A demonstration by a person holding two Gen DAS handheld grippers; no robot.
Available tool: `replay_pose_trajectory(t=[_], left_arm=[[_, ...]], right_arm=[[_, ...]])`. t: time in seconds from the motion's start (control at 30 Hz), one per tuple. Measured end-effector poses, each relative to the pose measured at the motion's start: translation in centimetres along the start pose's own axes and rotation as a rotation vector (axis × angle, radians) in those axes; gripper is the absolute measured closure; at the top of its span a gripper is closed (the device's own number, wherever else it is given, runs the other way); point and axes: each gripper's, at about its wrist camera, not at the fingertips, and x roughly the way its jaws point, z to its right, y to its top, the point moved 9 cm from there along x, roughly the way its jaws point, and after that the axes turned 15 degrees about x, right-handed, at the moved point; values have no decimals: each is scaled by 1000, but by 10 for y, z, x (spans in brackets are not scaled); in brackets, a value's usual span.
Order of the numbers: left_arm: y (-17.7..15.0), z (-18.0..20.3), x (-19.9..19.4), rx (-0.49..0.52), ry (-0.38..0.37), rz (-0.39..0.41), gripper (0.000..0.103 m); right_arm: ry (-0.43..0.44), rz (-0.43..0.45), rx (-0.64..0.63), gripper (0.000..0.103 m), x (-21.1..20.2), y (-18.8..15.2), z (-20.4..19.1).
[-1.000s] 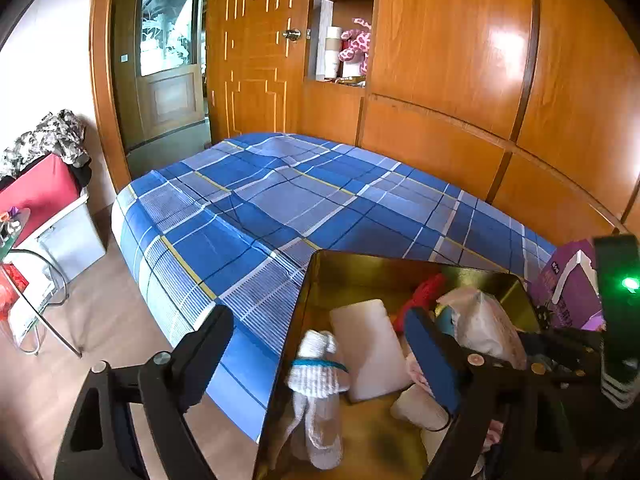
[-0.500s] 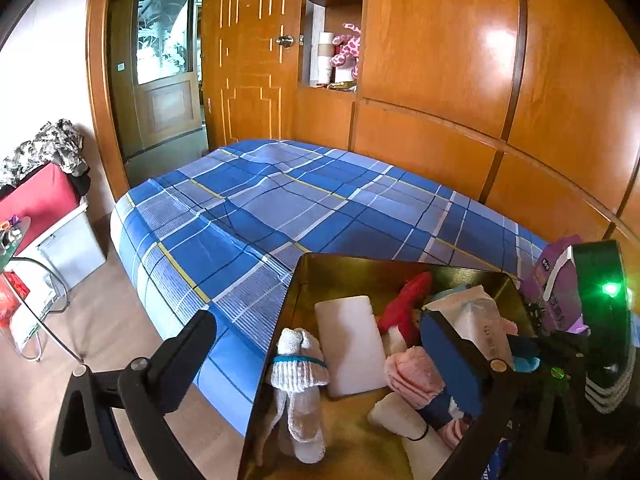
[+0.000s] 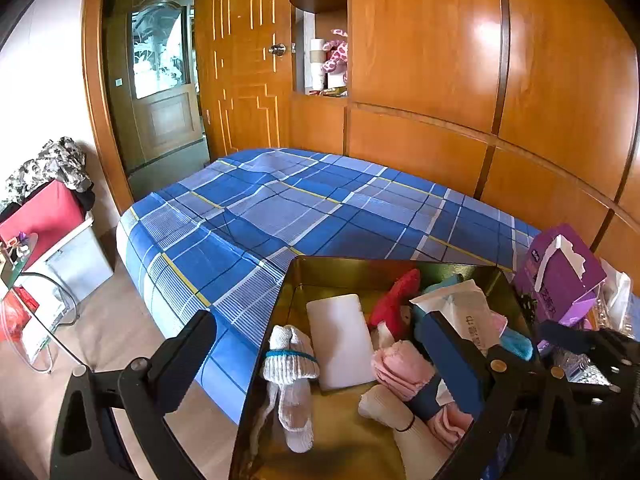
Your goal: Organize soft objects
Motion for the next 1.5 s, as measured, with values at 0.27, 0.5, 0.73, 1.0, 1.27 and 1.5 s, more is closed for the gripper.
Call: replay_pose_trajectory(t=[0.27, 0.5, 0.73, 1.0, 1.27, 1.5], left_arm=[[1, 12, -14, -1, -8, 25, 0], [2, 27, -29, -18, -13, 63, 0], [1, 40, -36, 10, -18, 73, 0], [0, 45, -38, 25, -20, 76, 0], [0, 45, -37, 18, -24, 70, 0], [-1, 46, -37, 18, -30, 68, 0]], right_arm=[[-91, 158, 24, 30, -47, -6, 17], [-166, 254, 86, 30, -78, -16, 43], [-204, 268, 154, 30, -89, -25, 68], [-208, 266, 161, 30, -91, -29, 72], [-206, 263, 151, 30, -90, -30, 69], [-205, 262, 147, 30, -88, -30, 68]])
